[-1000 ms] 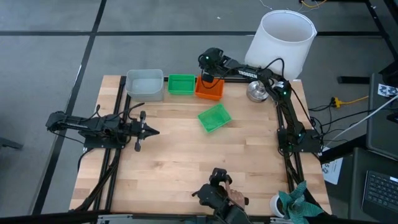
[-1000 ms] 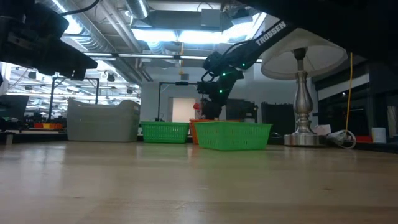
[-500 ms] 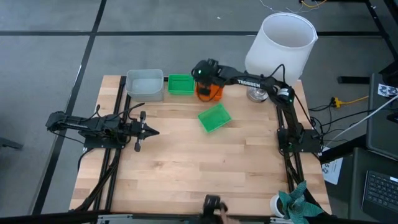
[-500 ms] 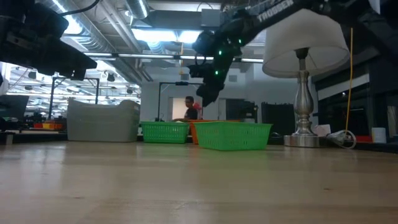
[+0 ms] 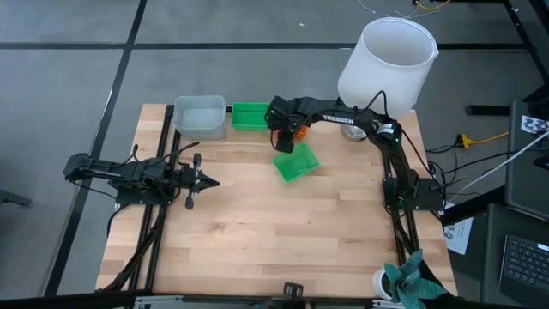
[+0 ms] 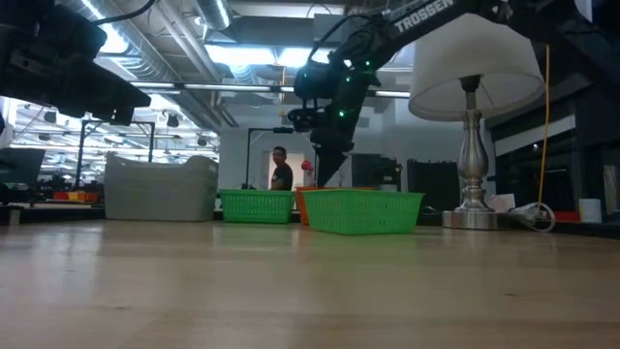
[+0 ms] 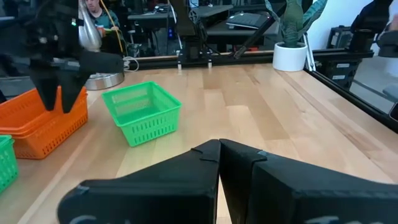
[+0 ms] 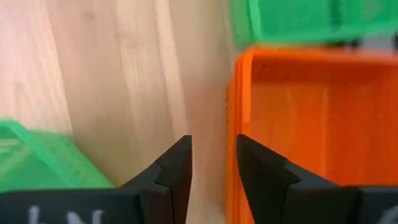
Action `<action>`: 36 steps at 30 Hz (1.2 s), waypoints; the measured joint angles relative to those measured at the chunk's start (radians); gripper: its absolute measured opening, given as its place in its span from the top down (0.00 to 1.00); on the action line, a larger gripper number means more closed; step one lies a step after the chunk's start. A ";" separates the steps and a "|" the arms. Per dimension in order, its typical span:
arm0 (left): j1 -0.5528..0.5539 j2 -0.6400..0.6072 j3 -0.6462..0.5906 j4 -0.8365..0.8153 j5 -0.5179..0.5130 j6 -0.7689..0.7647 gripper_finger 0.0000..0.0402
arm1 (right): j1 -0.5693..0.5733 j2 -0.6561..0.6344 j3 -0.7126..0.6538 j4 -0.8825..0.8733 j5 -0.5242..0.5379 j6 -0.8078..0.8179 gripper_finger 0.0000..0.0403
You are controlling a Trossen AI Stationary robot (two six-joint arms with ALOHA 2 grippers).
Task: Stack baskets by color
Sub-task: Stack the green bin into the top green bin
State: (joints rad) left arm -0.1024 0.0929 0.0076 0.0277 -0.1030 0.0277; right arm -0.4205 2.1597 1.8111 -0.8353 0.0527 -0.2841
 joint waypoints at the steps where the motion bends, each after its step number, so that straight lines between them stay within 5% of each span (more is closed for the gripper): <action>1: 0.000 0.000 0.000 -0.001 0.006 0.000 1.00 | -0.006 0.008 0.000 -0.015 -0.002 0.014 0.68; 17: 0.000 0.007 0.000 -0.008 0.043 0.000 1.00 | -0.031 0.028 -0.001 -0.034 0.040 0.044 0.68; 22: 0.000 0.007 0.000 -0.008 0.043 0.000 1.00 | -0.002 0.025 -0.001 -0.040 0.135 0.043 0.68; 36: 0.000 0.007 0.000 -0.008 0.043 0.000 1.00 | 0.102 0.015 0.084 -0.321 0.058 0.037 0.68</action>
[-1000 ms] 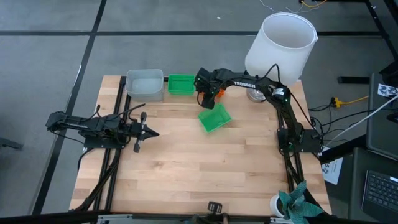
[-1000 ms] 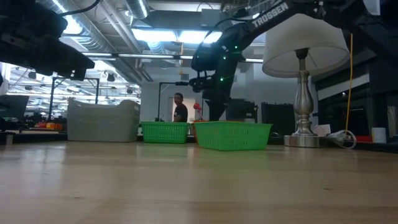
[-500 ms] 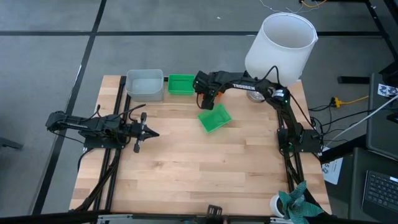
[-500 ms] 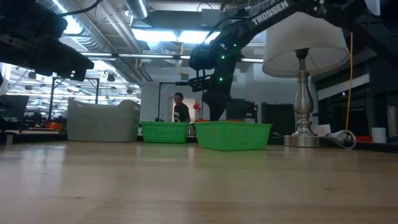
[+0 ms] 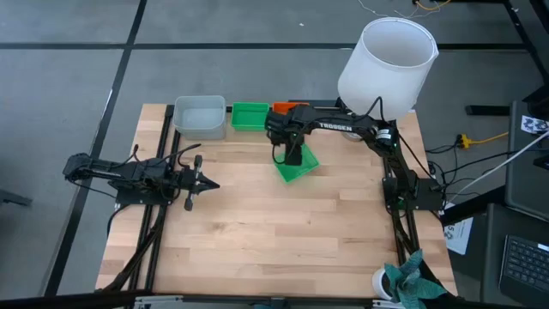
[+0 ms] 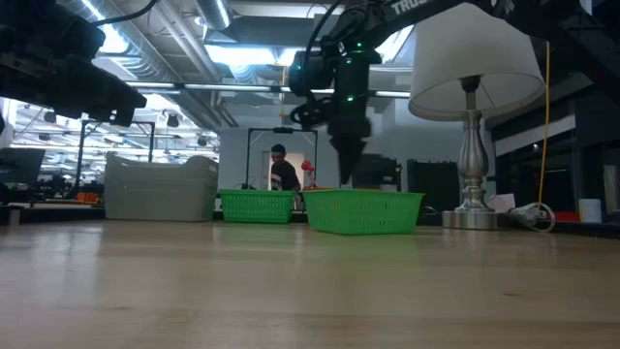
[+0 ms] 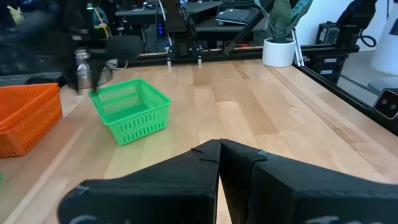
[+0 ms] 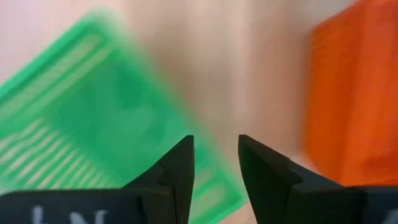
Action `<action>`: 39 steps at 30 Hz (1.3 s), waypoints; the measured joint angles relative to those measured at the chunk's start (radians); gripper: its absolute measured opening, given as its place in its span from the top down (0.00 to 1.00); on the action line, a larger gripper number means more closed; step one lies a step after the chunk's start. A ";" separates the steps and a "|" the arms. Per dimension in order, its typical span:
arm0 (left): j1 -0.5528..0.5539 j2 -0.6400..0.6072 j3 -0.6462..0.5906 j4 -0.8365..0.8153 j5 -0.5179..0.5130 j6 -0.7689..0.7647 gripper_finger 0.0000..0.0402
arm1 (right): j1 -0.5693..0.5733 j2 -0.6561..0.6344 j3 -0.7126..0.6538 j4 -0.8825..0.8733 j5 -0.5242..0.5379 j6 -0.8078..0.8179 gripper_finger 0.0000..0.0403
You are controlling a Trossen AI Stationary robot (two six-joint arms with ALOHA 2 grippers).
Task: Stack baskets by color
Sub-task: Stack the green bin into the top green bin
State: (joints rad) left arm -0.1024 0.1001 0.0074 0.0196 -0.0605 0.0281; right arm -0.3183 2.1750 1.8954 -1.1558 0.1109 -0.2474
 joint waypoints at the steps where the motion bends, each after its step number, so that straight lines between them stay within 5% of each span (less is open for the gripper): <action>1: 0.000 0.000 0.000 0.000 0.000 0.000 1.00 | 0.003 0.000 0.000 -0.046 -0.044 0.000 0.68; 6: 0.000 0.000 0.000 0.000 0.000 0.000 1.00 | 0.042 0.000 -0.021 -0.173 -0.205 0.025 0.68; 17: 0.000 0.000 0.000 0.000 0.000 0.000 1.00 | 0.185 0.000 -0.023 -0.205 -0.213 0.029 0.68; 23: 0.000 0.000 0.000 0.000 0.000 0.000 1.00 | 0.214 0.000 -0.023 -0.183 -0.064 0.029 0.68; 30: 0.000 0.000 0.000 -0.001 0.004 -0.017 1.00 | 0.215 0.000 -0.027 -0.212 -0.075 0.030 0.68; 36: -0.001 0.000 0.000 -0.001 0.004 -0.021 1.00 | 0.199 -0.015 -0.160 -0.282 -0.065 0.057 0.68; 39: -0.001 0.000 0.000 -0.001 0.004 -0.019 1.00 | 0.198 -0.043 -0.217 -0.251 0.041 0.068 0.68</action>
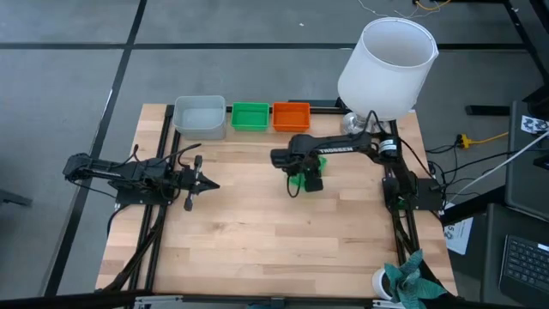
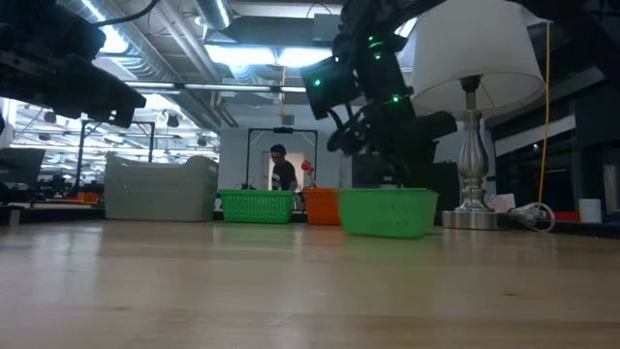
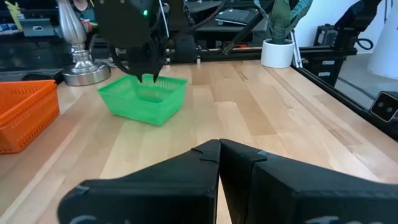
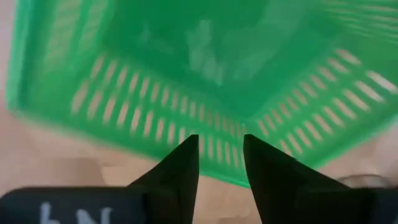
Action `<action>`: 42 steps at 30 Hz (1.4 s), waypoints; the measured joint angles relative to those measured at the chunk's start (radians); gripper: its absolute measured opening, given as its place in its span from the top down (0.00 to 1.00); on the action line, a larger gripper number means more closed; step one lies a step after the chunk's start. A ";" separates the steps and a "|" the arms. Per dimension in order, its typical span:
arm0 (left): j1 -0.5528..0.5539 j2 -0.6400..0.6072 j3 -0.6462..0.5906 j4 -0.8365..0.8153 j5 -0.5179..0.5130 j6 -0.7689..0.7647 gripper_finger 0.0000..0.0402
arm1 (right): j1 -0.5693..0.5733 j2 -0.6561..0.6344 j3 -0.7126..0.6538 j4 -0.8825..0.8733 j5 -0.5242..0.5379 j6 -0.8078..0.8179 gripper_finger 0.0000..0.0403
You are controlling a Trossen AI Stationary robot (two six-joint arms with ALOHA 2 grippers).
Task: Stack baskets by color
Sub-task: Stack the green bin into the top green bin
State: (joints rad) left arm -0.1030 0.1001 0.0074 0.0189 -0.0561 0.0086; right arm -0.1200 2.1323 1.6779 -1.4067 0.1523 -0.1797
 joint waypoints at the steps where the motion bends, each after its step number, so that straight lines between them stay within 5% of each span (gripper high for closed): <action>1: 0.000 0.000 0.000 0.000 0.000 0.000 1.00 | 0.000 -0.011 -0.010 0.015 0.020 0.006 0.68; 8: 0.000 0.000 0.000 0.000 0.000 0.001 1.00 | 0.001 -0.048 -0.021 0.057 0.014 0.004 0.68; 18: 0.000 0.000 0.000 0.000 0.000 0.000 1.00 | 0.030 -0.049 -0.021 0.510 -0.295 -0.067 0.68; 21: 0.000 0.000 0.000 0.000 -0.001 0.000 1.00 | 0.042 -0.049 -0.021 0.707 -0.280 -0.091 0.68; 24: 0.000 0.000 0.000 0.000 -0.001 -0.004 1.00 | 0.049 -0.049 0.007 0.807 -0.149 -0.090 0.68; 28: 0.000 0.000 0.000 0.000 -0.001 -0.029 1.00 | 0.054 -0.051 0.083 0.678 0.015 -0.099 0.68; 35: -0.001 0.000 0.000 0.000 -0.001 -0.031 1.00 | 0.052 -0.072 0.141 0.097 -0.106 -0.131 0.68; 42: 0.000 0.000 0.000 0.000 -0.001 0.023 1.00 | 0.081 -0.088 0.019 0.153 -0.162 -0.128 0.68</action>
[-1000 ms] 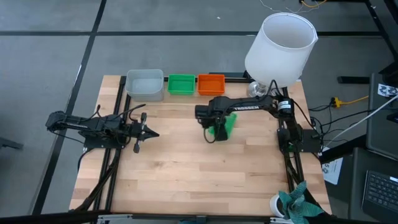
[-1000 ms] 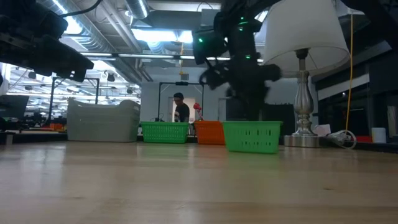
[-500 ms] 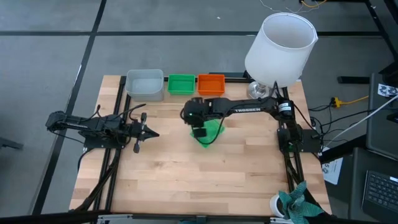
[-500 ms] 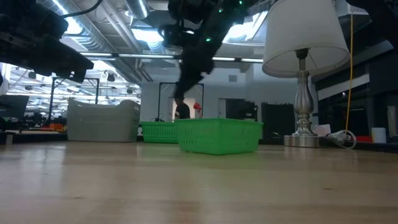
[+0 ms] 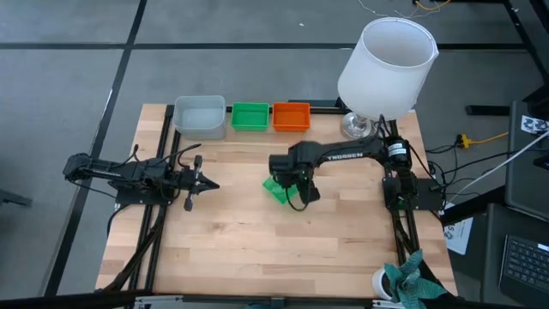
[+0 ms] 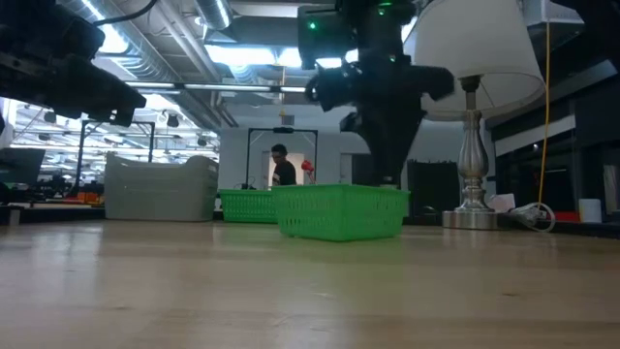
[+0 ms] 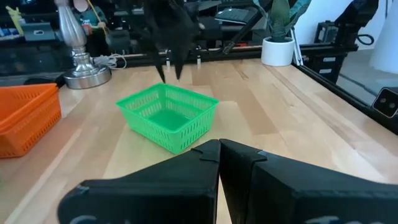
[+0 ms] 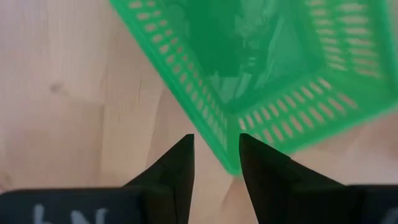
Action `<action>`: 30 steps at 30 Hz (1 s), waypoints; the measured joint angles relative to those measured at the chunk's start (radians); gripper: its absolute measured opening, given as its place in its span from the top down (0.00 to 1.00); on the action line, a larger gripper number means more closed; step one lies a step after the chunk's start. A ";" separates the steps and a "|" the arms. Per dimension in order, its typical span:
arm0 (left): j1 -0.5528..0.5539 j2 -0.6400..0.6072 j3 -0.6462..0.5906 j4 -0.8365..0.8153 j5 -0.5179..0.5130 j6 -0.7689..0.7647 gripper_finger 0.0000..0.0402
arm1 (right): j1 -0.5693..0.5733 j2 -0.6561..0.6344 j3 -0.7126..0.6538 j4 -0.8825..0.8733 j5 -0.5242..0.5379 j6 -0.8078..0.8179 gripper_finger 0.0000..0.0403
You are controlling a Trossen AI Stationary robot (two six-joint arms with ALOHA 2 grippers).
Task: Stack baskets by color
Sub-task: Stack the green bin into the top green bin
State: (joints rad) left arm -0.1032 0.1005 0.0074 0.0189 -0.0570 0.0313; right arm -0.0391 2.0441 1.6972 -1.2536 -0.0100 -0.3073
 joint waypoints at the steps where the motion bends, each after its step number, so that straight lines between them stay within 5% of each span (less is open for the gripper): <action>1: 0.000 0.000 0.000 0.000 0.000 0.004 1.00 | 0.009 0.000 -0.017 0.022 0.013 -0.016 0.68; 15: 0.000 0.000 0.000 0.000 -0.007 0.004 1.00 | 0.053 0.000 -0.131 0.134 0.037 -0.043 0.68; 19: 0.000 0.000 0.000 0.000 -0.007 0.004 1.00 | 0.052 0.002 -0.215 0.210 0.140 -0.042 0.70; 25: 0.000 0.000 0.000 0.000 -0.008 0.005 1.00 | 0.054 0.002 -0.202 0.219 0.174 -0.074 0.95; 30: 0.000 0.000 0.000 0.001 -0.008 0.005 1.00 | 0.055 0.001 -0.123 0.214 0.195 -0.127 0.99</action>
State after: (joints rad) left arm -0.1030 0.1005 0.0071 0.0195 -0.0647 0.0366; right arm 0.0162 2.0453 1.5739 -1.0398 0.1847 -0.4339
